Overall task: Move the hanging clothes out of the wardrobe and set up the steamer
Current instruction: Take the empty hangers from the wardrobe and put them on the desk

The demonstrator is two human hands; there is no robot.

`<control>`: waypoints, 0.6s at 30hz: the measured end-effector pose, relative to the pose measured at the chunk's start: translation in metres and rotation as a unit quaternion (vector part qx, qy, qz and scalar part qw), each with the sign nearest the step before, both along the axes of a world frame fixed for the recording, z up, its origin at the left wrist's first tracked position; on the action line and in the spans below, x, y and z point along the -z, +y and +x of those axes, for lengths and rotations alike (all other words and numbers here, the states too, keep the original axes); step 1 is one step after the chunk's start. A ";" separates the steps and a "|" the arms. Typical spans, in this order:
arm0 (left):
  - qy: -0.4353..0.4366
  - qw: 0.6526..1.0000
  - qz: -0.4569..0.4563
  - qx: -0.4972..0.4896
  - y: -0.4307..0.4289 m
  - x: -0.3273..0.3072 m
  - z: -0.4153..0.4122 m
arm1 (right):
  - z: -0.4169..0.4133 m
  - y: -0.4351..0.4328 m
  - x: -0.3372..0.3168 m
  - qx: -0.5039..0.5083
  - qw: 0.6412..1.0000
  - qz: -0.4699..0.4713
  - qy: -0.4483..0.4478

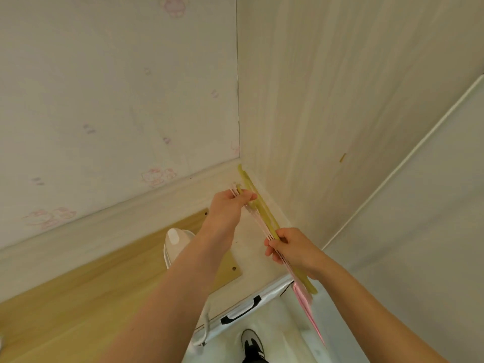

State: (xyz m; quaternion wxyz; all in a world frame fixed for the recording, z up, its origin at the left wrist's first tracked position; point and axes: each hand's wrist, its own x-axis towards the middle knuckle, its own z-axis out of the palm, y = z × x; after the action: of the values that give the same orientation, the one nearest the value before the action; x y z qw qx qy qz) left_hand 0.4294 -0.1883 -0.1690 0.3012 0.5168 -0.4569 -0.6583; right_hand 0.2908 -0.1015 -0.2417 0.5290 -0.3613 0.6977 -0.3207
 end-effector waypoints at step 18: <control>-0.070 0.982 0.108 -0.136 -0.040 0.108 0.023 | 0.001 -0.054 0.087 -0.093 0.944 0.020 0.316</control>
State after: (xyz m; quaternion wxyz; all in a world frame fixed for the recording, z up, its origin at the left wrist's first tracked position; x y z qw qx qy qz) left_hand 0.4520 -0.2283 -0.2773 0.2972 0.6483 -0.3286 -0.6192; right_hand 0.2919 -0.1554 -0.3286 0.3161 -0.4968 0.7985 -0.1249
